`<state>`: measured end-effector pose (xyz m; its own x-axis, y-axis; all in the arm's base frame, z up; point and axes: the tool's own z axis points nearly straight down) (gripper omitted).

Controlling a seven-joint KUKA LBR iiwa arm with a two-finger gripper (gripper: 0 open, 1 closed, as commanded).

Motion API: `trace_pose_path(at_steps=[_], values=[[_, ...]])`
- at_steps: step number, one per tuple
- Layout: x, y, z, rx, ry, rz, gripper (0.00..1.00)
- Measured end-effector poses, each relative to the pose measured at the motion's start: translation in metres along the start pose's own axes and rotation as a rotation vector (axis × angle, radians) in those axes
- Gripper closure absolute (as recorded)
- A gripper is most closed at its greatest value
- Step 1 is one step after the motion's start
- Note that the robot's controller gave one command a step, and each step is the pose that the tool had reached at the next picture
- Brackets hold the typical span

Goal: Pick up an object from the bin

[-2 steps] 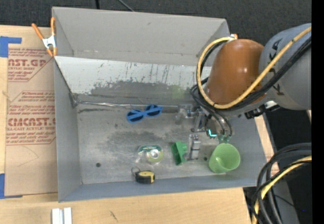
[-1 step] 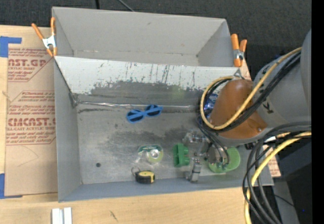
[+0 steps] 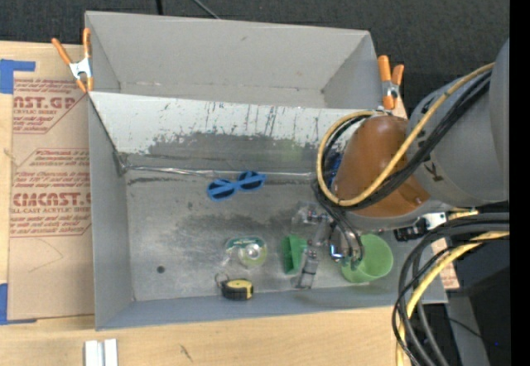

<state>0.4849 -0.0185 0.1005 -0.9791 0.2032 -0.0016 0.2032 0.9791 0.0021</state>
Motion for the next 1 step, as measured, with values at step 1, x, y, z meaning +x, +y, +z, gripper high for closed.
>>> trace_pose_path(at_steps=[1], values=[[-0.0077, -0.01, 0.001, 0.001, 0.001, 0.098, 0.0]])
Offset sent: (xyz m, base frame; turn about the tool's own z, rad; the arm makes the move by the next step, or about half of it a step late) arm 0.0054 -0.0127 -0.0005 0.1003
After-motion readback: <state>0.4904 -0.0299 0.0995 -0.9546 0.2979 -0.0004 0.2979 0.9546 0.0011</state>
